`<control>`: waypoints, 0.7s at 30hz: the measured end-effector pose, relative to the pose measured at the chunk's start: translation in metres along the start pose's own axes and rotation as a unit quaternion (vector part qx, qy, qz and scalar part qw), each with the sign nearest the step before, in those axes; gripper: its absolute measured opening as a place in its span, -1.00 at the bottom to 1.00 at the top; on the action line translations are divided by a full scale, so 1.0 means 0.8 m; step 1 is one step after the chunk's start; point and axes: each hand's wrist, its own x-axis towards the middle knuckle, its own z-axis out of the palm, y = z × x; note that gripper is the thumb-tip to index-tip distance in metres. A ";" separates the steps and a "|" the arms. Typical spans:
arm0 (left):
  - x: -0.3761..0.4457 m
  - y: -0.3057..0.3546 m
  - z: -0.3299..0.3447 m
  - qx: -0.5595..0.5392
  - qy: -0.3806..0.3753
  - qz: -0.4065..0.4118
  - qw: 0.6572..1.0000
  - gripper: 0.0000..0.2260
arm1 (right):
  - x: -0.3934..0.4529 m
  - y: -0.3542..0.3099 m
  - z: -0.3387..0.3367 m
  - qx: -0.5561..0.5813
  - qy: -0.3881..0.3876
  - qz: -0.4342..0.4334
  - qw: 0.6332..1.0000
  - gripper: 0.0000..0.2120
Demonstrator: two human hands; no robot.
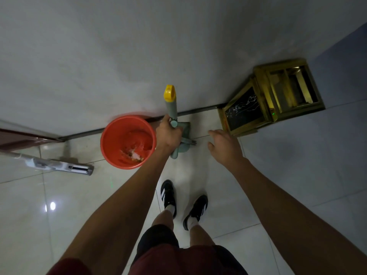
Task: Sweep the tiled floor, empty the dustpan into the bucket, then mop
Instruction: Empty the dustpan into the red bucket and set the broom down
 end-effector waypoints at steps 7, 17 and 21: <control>-0.005 0.000 0.010 0.003 -0.065 0.032 0.997 -0.72 | 0.012 -0.010 -0.008 -0.007 0.004 0.003 1.000 -0.61; -0.039 -0.003 -0.009 0.092 -0.072 0.037 0.992 -0.51 | -0.024 0.000 -0.016 -0.013 -0.031 -0.012 0.999 -0.63; -0.070 -0.017 -0.031 0.171 -0.076 0.044 0.981 -0.48 | -0.057 -0.006 -0.027 -0.004 -0.026 -0.051 0.998 -0.59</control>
